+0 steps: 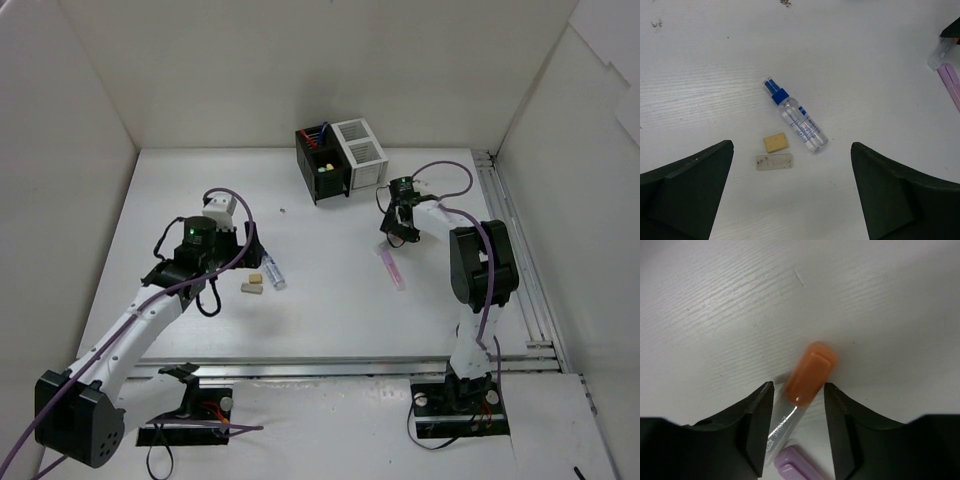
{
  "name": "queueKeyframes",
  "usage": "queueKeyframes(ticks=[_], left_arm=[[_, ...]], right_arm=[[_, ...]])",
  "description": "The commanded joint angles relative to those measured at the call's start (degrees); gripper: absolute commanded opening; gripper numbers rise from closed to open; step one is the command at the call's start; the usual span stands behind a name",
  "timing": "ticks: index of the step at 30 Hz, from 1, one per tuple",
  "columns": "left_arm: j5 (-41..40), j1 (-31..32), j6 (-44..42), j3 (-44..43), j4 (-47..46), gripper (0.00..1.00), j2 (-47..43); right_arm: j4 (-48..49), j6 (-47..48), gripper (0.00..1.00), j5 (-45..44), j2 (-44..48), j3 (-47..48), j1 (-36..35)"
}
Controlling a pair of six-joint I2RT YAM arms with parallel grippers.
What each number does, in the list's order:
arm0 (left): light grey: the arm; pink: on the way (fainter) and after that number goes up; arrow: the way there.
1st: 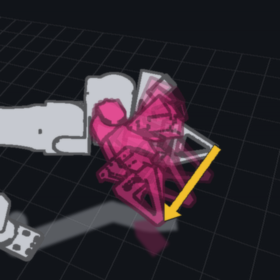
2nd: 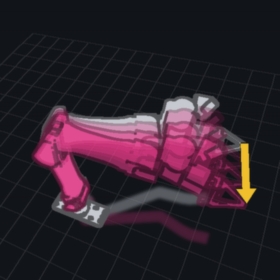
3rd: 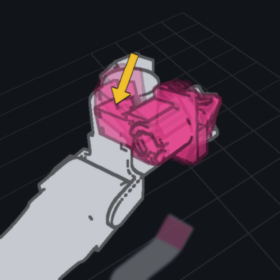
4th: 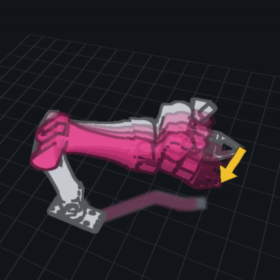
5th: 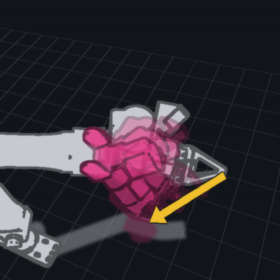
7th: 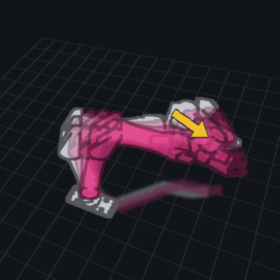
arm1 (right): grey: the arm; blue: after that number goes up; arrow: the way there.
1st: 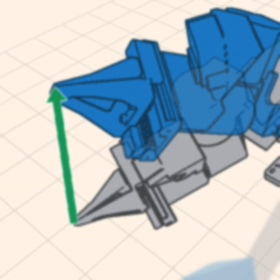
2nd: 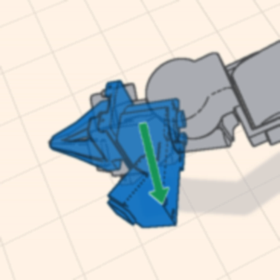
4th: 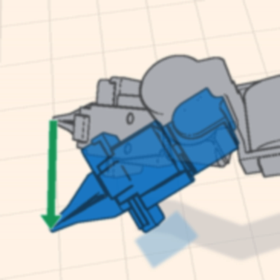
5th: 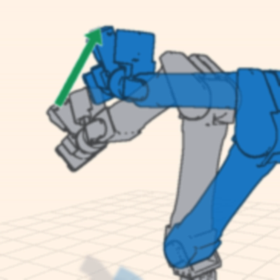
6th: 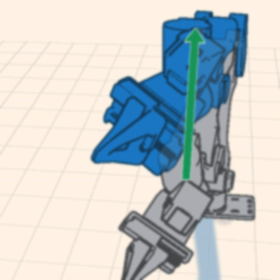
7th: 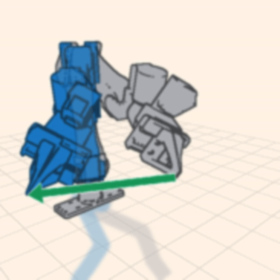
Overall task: Sort the stationery into containers
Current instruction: Pick up the stationery from the center of the board, then place the stationery in the storage box.
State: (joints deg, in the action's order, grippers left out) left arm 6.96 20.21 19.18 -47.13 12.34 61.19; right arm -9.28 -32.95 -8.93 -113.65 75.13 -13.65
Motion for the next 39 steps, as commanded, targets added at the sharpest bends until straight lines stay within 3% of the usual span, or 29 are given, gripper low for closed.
queueKeyframes(ticks=[1,7,10,15,19,22,31,39], left_arm=[[-1.78,0.1,1.82,0.29,-3.81,1.0,-1.69],[-3.44,0.1,2.53,0.9,-3.99,1.0,-2.65],[-3.71,0.1,2.62,1.17,-4.25,1.0,-3.35],[-3.71,0.1,3.32,1.25,-3.9,1.0,-3.71],[-3.71,-1.04,3.76,1.69,-3.29,1.0,-4.15],[-3.71,-1.57,4.46,1.87,-3.11,1.0,-3.97],[-4.24,-2.1,4.9,0.9,-2.06,1.0,-2.04],[-4.15,-3.16,4.29,-0.33,-0.83,1.0,0.07]], right_arm=[[-0.83,-1.77,0.38,-2.05,1.76,1.24,-0.41],[-0.83,0.16,0.09,-2.14,2.11,2.91,-0.85],[0.66,4.8,0.03,-5.03,3.34,5.63,-3.65],[8.82,12.28,0.0,-5.67,8.96,7.75,-8.14],[28.55,21.4,0.0,-2.68,15.2,2.93,-12.09],[37.89,27.73,0.0,-0.92,16.09,3.87,-13.94],[52.85,47.61,0.0,-0.82,-0.59,20.83,-18.16],[60.95,51.06,0.0,-6.09,-17.56,37.69,-17.9]])
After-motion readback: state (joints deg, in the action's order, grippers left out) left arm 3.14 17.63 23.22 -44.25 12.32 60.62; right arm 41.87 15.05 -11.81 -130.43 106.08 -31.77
